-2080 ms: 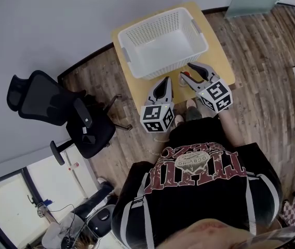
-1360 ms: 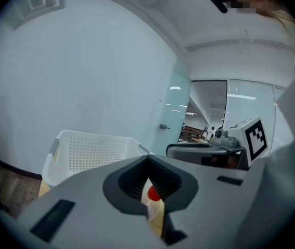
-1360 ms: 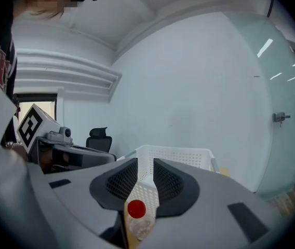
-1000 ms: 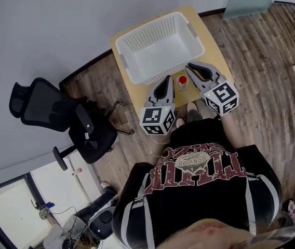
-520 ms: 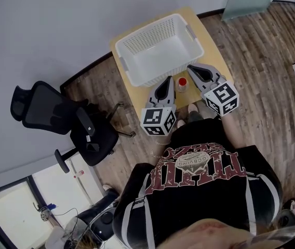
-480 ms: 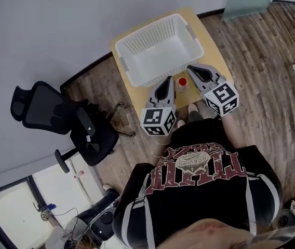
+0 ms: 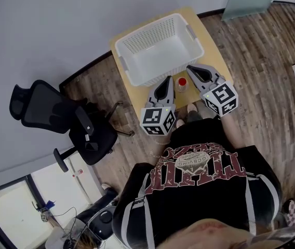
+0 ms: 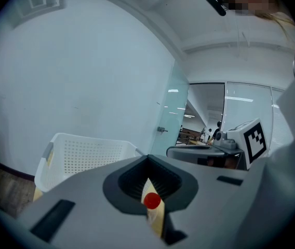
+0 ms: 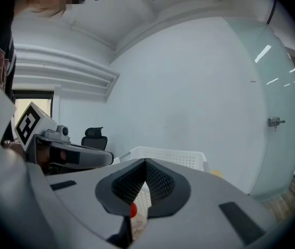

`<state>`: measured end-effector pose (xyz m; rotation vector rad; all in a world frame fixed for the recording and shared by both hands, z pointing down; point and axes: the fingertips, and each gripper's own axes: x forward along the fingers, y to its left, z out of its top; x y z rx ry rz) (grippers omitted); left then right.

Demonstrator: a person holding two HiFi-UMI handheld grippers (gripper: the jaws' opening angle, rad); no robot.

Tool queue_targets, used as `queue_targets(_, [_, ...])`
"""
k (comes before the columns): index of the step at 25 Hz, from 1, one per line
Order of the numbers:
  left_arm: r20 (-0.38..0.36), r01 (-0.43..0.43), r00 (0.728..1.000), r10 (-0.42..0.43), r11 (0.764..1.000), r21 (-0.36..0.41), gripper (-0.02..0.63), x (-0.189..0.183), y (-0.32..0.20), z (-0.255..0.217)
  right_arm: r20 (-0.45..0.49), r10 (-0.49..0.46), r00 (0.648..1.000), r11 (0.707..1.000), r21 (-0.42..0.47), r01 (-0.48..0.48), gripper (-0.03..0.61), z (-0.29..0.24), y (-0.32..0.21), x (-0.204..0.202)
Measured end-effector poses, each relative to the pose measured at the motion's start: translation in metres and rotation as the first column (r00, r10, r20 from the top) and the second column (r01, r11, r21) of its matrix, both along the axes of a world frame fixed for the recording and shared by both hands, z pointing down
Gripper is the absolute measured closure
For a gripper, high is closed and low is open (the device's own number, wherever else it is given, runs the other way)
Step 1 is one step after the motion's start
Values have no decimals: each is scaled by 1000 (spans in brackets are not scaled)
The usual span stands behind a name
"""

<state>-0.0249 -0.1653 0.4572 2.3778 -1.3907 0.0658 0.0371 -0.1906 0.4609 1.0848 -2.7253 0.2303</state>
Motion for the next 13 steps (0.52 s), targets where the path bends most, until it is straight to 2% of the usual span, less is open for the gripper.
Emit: queue_targets(13, [4, 5, 1000, -5, 1000, -1, 566, 1, 1, 1, -12, -3, 1000, 1000, 1, 3, 561, 2, 1, 3])
